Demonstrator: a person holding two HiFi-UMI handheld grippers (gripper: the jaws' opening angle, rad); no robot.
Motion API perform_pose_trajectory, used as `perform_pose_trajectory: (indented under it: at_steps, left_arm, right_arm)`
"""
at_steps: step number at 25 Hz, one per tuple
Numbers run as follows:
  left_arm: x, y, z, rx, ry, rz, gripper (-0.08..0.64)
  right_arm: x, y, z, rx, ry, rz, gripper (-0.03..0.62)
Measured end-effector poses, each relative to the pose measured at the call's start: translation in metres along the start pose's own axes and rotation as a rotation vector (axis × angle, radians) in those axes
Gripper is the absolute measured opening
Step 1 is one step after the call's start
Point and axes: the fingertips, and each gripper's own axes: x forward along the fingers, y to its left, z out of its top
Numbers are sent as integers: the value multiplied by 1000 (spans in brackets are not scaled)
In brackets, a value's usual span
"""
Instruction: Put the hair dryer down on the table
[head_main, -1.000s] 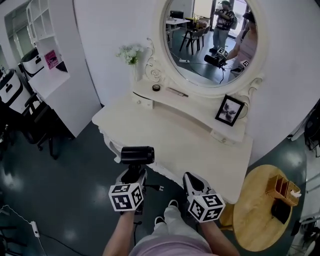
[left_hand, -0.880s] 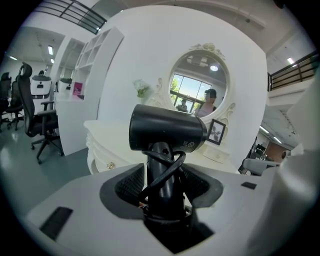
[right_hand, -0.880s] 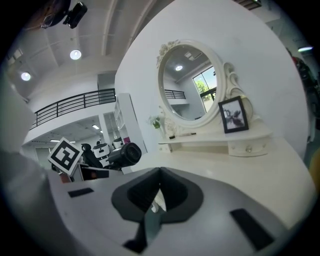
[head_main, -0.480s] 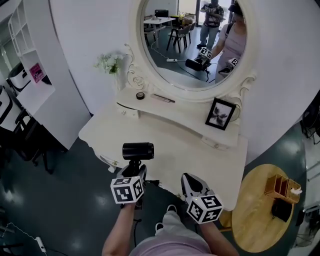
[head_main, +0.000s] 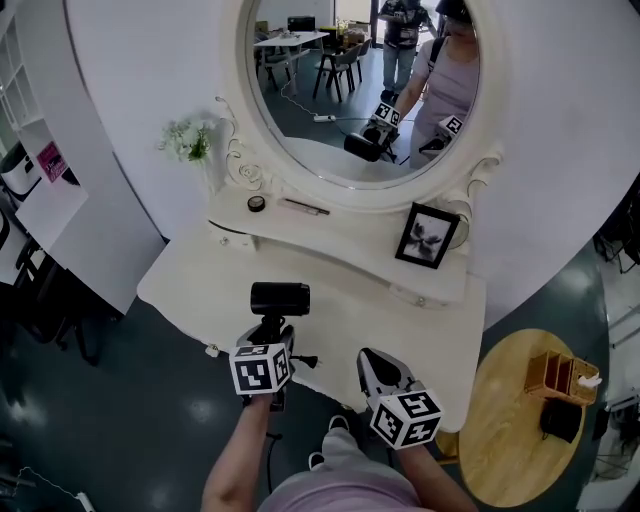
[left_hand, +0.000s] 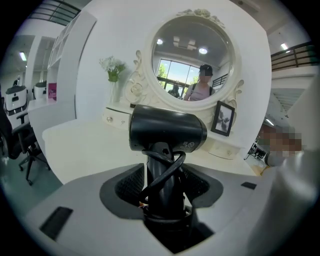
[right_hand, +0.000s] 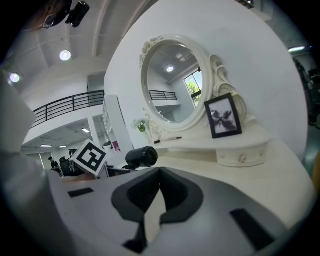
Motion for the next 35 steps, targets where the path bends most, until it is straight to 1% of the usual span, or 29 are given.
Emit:
perform_pose_trajectory:
  at_steps: [12,19,25,35]
  left_arm:
    - [60,-17,0,61,102,-18,224]
    - [78,-22,0,91,168,-17,224]
    - [89,-24,-7,110,233,-19,224]
    - [98,-20,-14,95,309,-2,224]
  right_arm:
    - [9,-29,6,29,-3,-47,3]
    - [11,-41,10,47,-7,-64,3]
    - [14,-46,12,60,-10,-66,3]
    - [17,-45,11,69,-4,-58,3]
